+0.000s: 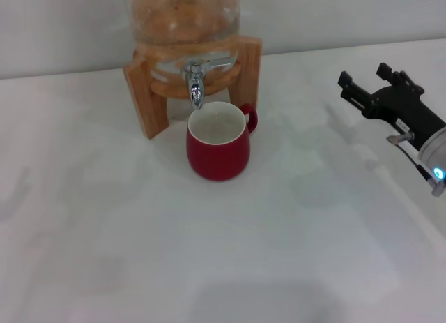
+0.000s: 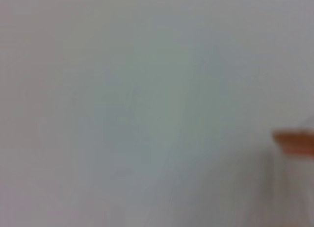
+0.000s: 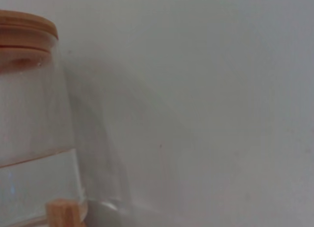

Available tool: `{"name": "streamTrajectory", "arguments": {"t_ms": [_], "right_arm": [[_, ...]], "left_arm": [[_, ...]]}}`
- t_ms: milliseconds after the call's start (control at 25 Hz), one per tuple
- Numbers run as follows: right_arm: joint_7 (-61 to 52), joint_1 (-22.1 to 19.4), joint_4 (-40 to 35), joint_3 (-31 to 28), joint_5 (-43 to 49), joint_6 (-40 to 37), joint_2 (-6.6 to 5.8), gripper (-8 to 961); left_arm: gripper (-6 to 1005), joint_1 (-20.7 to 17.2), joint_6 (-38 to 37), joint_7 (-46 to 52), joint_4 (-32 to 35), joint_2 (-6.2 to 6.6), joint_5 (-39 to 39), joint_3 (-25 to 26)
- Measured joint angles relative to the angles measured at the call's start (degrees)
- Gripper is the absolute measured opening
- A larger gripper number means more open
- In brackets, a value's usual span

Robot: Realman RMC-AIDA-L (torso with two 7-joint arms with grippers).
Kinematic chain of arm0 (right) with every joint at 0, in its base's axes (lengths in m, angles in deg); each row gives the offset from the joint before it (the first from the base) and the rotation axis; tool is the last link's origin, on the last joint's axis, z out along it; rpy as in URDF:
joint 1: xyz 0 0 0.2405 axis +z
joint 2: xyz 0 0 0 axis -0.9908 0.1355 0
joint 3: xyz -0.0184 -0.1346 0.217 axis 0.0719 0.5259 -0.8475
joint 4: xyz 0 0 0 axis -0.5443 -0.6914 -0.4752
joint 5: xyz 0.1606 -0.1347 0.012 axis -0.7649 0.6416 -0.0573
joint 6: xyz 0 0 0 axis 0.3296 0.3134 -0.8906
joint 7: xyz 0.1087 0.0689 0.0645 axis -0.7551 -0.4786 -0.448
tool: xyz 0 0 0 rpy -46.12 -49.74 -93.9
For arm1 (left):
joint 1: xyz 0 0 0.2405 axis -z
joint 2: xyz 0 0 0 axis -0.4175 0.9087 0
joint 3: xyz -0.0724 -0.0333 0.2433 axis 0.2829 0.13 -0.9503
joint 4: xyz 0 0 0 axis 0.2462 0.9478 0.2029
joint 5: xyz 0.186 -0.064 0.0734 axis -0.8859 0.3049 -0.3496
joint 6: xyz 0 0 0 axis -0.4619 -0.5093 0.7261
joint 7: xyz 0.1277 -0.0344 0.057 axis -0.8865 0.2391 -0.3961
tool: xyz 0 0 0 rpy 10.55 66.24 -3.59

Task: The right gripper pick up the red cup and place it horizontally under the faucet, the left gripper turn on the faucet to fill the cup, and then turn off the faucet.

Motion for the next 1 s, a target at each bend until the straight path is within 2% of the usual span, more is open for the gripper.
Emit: {"name": "streamTrajectory", "arguments": {"t_ms": [200,280,400,560,840,1000], "right_arm": [[0.3,0.2,-0.2,-1.9,0.0,0.1,-0.16,857],[0.5,0.2,-0.2,-2.4,0.0,-0.1,-0.17,857],[0.8,0.2,-0.3,-3.7,0.0,-0.6,-0.22,857],[0.8,0.4,-0.4,-4.4,0.0,-0.7,-0.24,857],[0.8,0.6,-0.4,-5.2,-0.5,-0.8,-0.15,857],[0.8,0.6,-0.4,-5.4,-1.1,-0.8,-0.01,858]], "left_arm": [[848,5.9,13.5,-2.9,-14.8,0.01,4.8,9.6],[848,7.7,17.8,-5.9,-19.5,-0.03,6.9,11.9],[848,11.2,25.7,-14.3,-28.9,-0.13,14.0,13.3],[848,14.0,30.5,-18.8,-35.5,-0.02,19.7,13.4],[848,15.5,30.6,-20.3,-38.5,0.17,23.9,13.8],[849,16.1,30.2,-20.0,-39.9,0.12,25.1,17.2]]}}
